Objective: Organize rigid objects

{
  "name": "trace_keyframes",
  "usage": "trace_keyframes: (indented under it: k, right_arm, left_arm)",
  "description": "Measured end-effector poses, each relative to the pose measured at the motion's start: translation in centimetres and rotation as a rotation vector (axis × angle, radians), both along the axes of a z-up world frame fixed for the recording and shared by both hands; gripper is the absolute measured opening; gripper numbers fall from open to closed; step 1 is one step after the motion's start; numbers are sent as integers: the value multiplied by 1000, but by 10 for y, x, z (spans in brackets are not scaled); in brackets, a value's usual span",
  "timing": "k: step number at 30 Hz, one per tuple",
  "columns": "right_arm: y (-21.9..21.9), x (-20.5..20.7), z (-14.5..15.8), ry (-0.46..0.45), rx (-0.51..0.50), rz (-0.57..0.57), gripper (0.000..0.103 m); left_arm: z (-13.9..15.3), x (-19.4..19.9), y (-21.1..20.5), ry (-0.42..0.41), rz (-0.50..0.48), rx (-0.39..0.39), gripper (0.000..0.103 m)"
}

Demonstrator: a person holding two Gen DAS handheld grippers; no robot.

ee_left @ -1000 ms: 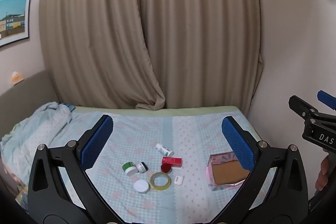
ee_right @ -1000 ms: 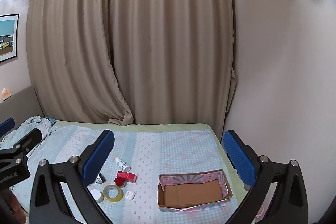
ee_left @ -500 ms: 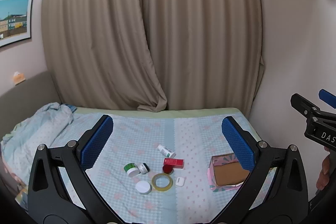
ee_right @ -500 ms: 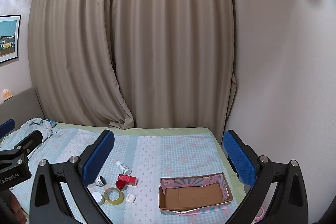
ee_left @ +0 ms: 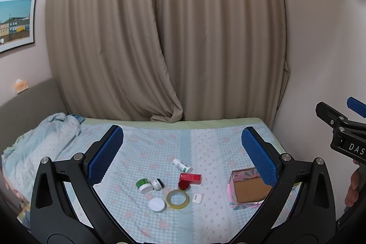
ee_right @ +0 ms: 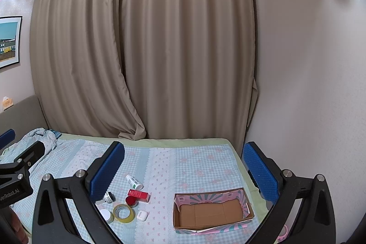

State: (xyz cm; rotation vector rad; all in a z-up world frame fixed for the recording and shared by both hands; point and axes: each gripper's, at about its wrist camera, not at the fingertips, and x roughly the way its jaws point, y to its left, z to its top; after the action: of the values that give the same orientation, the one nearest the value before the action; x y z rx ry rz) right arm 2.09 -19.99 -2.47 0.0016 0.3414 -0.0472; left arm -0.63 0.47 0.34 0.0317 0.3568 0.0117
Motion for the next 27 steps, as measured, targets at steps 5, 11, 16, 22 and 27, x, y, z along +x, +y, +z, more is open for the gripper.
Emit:
trace_keyframes:
  k: [5,11,16,22,27]
  right_arm:
    - [2,0,-2,-2,-2,-2,103]
    - [2,-3,-3,-2,2,-4,103]
    - [4,-3,-3,-2,5,-5,103]
    - [3,-3,-3,-2,5,-5,103]
    - [4,-2,-3,-1,3,-4,103]
  left_arm:
    - [0,0,0,0,0,2,103]
    - [0,2,-2,6,-4,3,103]
    - [1,3,-2,7,-6,1,103]
    - [1,5,-1,12,-5,-5,103]
    - [0,8,-3,16,-1,-6,103]
